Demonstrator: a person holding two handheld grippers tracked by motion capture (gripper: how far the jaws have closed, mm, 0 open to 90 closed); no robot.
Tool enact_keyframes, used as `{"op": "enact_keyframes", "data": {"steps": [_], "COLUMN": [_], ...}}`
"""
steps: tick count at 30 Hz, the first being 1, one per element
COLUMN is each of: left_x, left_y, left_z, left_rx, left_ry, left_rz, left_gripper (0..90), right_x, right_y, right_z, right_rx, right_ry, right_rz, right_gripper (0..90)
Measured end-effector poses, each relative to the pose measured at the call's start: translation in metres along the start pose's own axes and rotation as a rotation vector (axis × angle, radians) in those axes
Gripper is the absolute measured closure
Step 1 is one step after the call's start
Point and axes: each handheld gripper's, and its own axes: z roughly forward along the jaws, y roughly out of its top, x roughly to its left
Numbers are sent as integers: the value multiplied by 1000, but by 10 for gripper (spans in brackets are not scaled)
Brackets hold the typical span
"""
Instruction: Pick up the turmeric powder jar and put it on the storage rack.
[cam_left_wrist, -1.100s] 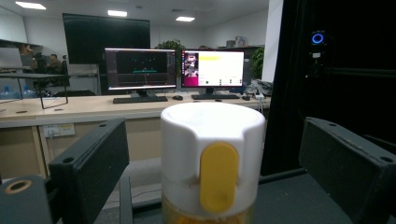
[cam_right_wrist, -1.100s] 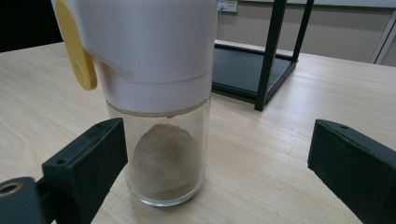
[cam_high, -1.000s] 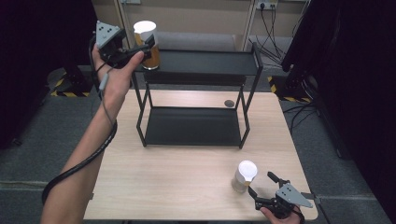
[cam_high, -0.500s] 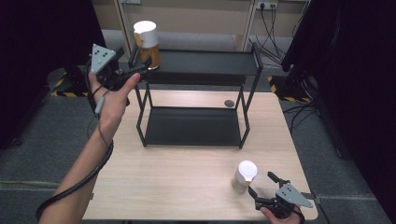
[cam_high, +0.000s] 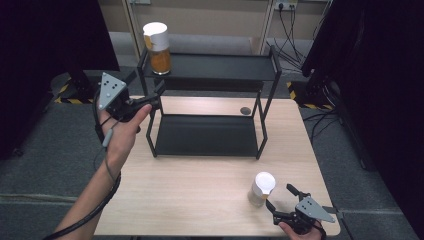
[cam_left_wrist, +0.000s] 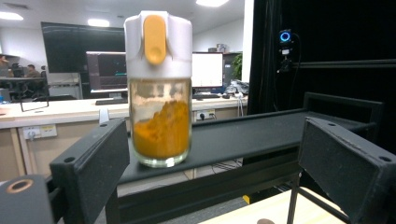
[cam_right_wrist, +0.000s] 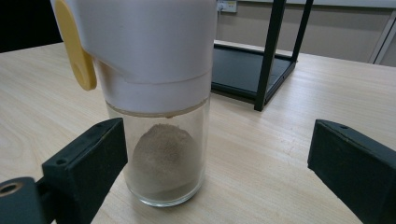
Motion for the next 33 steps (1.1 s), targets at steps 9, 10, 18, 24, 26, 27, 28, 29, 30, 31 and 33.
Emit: {"op": "enact_keyframes", "data": {"steps": [9,10,18,24,26,27,28,29,30,31,33], "left_x": [-4,-5,-6,-8,-8,-8,-9,-9,-9,-10,-10], "left_y": [-20,-22,-39,-49,-52,-53,-54,-55,-56,-58,-60], "left_z": [-15,-16,-25,-31,-33,-33,-34,-35,-36,-36,-38], "left_rx": [-5,-3,13,27,27,28,28,28,31,31,35], "left_ry": [-7,-7,-9,-7,-8,-7,-5,-5,-4,-4,-3], "left_rz": [-14,-12,-19,-30,-32,-32,-30,-31,-34,-35,-33], "left_gripper": [82,83,83,84,84,84,84,84,84,84,84], "right_x": [0,0,0,0,0,0,0,0,0,0,0], "right_y": [0,0,0,0,0,0,0,0,0,0,0], "right_z": [0,0,0,0,0,0,0,0,0,0,0], "right_rx": [0,-1,-2,-1,-1,0,0,-1,-2,0,1], "right_ry": [-1,-1,-1,-1,-1,-1,-1,-1,-1,-2,-2], "right_rz": [2,1,1,1,2,3,2,2,1,2,1], "right_gripper": [49,49,49,49,49,49,49,49,49,49,49]}}
